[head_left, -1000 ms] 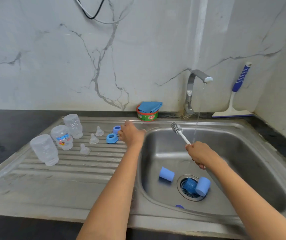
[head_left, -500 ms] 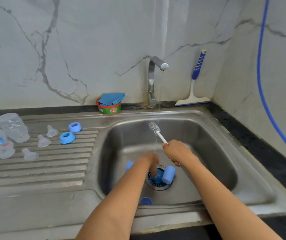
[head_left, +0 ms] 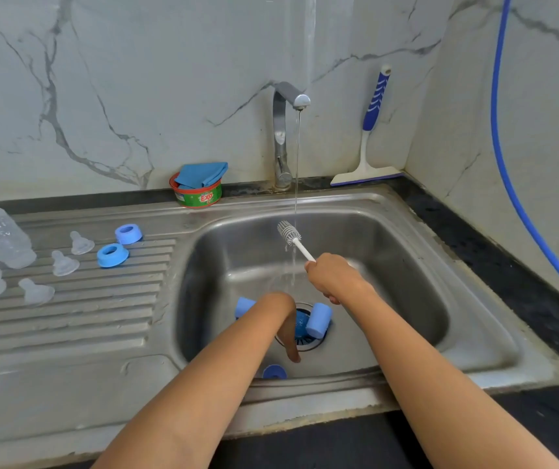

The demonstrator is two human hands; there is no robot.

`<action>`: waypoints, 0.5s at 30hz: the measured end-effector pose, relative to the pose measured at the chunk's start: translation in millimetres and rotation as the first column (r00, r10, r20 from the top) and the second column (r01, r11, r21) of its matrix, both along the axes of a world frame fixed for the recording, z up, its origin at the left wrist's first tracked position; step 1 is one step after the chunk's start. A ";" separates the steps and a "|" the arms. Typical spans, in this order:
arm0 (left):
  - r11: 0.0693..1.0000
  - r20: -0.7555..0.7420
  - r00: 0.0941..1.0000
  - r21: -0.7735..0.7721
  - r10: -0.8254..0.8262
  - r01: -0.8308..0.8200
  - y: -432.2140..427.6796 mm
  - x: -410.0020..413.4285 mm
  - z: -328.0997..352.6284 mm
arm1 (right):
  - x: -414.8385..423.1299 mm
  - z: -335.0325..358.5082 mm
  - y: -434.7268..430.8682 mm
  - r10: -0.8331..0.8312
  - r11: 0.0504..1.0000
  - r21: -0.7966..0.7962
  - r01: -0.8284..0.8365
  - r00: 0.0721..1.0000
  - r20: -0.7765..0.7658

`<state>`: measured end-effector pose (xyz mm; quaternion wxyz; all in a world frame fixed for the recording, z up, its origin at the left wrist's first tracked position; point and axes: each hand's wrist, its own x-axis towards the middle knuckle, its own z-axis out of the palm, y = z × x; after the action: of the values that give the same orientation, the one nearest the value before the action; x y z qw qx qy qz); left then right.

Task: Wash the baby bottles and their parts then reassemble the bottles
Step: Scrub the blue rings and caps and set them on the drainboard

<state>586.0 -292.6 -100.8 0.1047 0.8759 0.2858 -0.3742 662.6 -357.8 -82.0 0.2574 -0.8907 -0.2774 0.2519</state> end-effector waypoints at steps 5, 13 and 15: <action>0.998 -0.138 0.988 -0.027 -0.068 0.065 -19.0 -12.6 -10.0 | -0.9 1.7 -1.9 -0.009 1.000 0.007 0.009 1.000 -0.001; 0.983 -0.137 0.984 -0.126 0.113 -0.131 -7.6 -4.3 -28.0 | -1.0 5.3 -3.8 -0.016 1.000 0.013 0.016 1.000 -0.013; 0.881 -0.088 0.927 -0.289 0.365 -0.374 14.1 6.3 -36.1 | 1.6 5.2 -4.1 -0.017 1.000 0.017 0.017 1.000 0.001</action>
<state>592.4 -278.5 -136.9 0.3016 0.7733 0.3887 -0.4000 664.2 -361.9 -76.9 0.2666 -0.8910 -0.2722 0.2469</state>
